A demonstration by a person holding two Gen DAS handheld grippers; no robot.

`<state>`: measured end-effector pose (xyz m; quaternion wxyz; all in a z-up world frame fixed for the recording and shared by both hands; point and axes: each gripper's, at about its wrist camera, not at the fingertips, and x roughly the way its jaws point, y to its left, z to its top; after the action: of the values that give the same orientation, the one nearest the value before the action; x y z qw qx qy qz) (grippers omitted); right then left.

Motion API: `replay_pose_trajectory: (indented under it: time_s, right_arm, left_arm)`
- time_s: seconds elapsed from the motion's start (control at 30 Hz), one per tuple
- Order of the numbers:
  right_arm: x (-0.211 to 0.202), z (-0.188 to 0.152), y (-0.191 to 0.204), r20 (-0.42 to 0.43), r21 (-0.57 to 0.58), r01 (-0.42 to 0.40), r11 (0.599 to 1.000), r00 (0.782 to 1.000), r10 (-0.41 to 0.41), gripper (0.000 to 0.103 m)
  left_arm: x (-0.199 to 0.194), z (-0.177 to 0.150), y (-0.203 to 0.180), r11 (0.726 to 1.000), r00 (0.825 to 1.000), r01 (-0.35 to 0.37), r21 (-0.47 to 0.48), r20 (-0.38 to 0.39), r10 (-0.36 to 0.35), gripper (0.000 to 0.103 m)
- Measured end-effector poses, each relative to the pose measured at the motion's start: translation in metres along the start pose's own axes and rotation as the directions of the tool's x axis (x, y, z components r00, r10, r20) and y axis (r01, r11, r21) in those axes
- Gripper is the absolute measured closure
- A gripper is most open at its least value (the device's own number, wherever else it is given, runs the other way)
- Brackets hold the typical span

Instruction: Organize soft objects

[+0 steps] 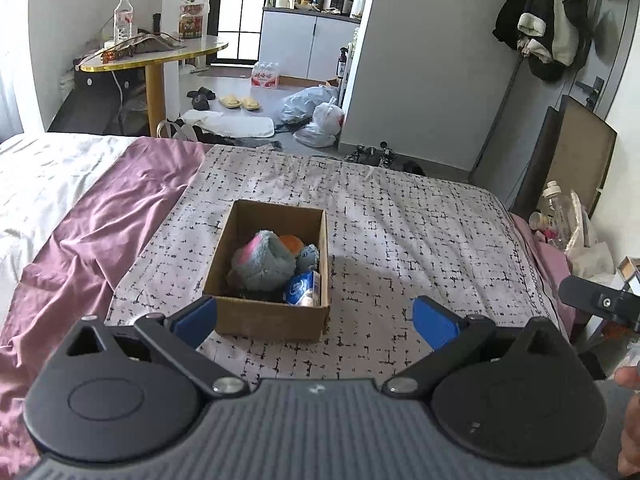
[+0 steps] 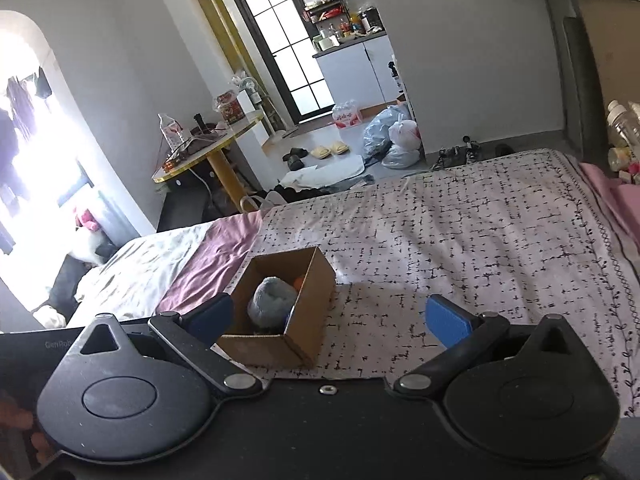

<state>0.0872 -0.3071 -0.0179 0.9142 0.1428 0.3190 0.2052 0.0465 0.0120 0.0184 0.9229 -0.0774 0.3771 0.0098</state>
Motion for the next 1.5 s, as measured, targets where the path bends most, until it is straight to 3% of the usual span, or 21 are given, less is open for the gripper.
replay_pose_trajectory:
  time_s: [0.4,1.5]
  right_arm:
    - [-0.019,-0.010,0.024,-0.037,-0.118,0.015,0.993,0.999,-0.019,0.000]
    - [-0.031,-0.024,0.025,-0.051,-0.154,0.029,0.988,0.998,-0.037,0.000]
  left_arm:
    - [-0.017,-0.019,0.008,0.999,1.000,-0.008,0.042,-0.006,0.008,0.000]
    - [-0.033,-0.032,0.008,0.997,1.000,-0.008,0.081,0.011,0.007,0.000]
